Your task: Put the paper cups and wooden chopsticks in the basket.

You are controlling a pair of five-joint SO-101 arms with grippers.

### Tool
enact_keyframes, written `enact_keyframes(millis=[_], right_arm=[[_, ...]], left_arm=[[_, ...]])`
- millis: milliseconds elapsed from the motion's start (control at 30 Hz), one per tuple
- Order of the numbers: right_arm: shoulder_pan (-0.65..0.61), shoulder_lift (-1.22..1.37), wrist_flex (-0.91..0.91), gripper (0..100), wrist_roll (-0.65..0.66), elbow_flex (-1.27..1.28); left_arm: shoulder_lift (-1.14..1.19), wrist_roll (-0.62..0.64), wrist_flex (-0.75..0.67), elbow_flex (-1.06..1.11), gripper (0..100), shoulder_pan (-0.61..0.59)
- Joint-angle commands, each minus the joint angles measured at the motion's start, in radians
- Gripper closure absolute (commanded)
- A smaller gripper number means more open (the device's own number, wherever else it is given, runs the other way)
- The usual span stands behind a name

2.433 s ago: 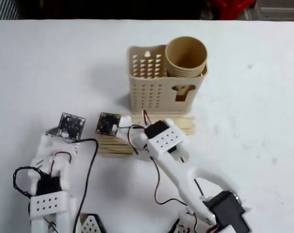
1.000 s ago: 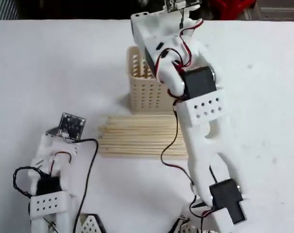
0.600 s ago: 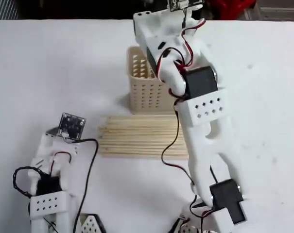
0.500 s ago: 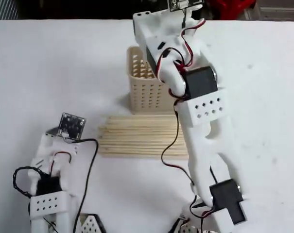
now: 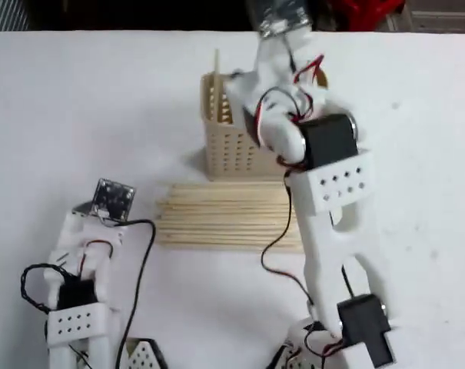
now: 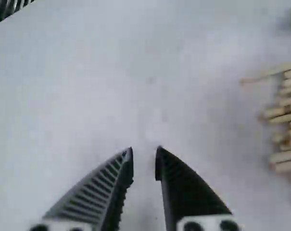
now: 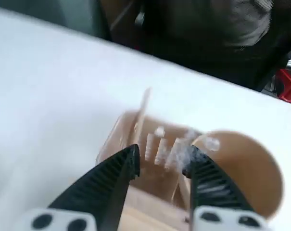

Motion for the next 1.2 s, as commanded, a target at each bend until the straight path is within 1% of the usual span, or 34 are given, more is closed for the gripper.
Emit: enact_keyframes(millis=[0,133,233,300,367,467,567,633,767,967,1100,1167], right_arm=[[-0.088,-0.068,0.151,84.4,0.158,-0.006],[-0.232,-0.067,0.338,84.4,0.334,0.041],[-0.300,-0.079,0.317,84.4,0.425,0.218],[-0.325,-0.087,0.243,84.4,0.479,0.377],[-0.334,-0.096,0.116,84.4,0.523,0.555],[-0.334,-0.102,-0.101,84.4,0.555,0.801],[-0.332,-0.099,-0.257,84.4,0.591,0.990],[-0.321,-0.102,-0.328,84.8,0.608,1.079],[-0.292,-0.093,-0.409,87.8,0.647,1.165],[-0.289,-0.091,-0.476,83.9,0.644,1.232],[-0.285,-0.091,-0.527,83.7,0.641,1.286],[-0.265,-0.091,-0.559,83.7,0.615,1.301]], left_arm=[[-0.015,-0.006,0.003,-0.003,90,0.016],[-0.015,-0.006,0.003,-0.003,90,0.016],[-0.015,-0.006,0.005,-0.003,90,0.016],[-0.015,-0.006,0.018,-0.003,90,0.016],[-0.015,-0.006,0.018,-0.003,90,0.016],[-0.015,-0.006,0.018,-0.003,90,0.016],[-0.015,-0.006,0.018,-0.003,90,0.016],[-0.015,-0.006,0.018,-0.003,90,0.016],[-0.015,-0.006,0.017,-0.003,90,0.016],[-0.015,-0.006,0.017,-0.003,90,0.016],[-0.015,-0.006,0.017,-0.003,90,0.016],[-0.015,-0.006,0.017,-0.003,90,0.016]])
